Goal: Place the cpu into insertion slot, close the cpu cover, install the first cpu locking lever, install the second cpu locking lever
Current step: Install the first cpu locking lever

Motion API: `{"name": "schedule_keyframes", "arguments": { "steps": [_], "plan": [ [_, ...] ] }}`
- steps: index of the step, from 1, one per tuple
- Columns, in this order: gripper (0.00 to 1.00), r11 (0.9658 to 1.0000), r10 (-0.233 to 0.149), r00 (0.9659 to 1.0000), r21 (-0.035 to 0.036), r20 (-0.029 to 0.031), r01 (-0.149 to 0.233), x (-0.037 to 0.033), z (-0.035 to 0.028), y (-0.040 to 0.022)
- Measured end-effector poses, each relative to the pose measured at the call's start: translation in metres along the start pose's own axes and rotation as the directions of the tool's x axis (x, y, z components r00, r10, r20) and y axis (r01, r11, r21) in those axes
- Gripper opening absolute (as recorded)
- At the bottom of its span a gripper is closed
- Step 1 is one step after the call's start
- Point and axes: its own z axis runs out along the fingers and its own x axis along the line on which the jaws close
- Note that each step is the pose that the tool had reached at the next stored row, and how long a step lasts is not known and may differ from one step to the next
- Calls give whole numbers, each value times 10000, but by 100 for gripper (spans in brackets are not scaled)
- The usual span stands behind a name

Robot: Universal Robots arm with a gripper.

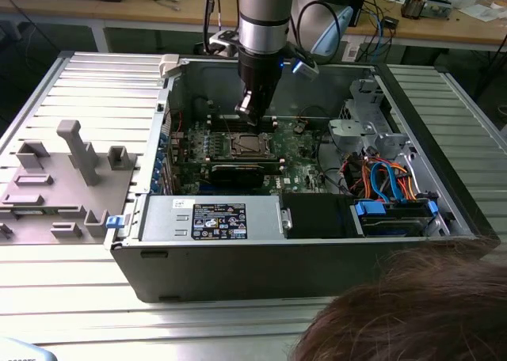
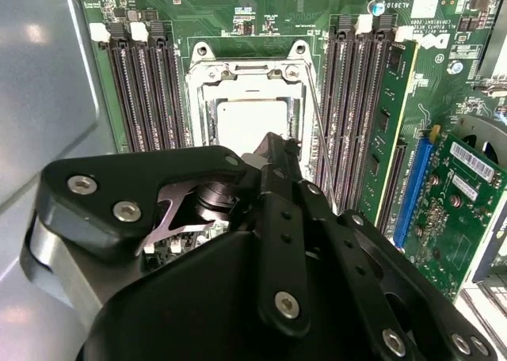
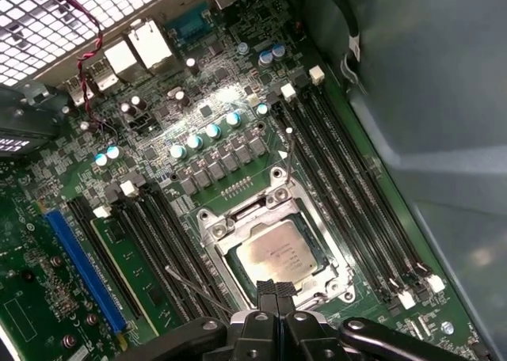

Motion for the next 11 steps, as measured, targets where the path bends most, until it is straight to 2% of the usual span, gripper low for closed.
{"name": "schedule_keyframes", "arguments": {
  "steps": [11],
  "plan": [
    [11, 9988, -498, 9988, 10, 9, 498, 0, 0, 0]
  ]
}}
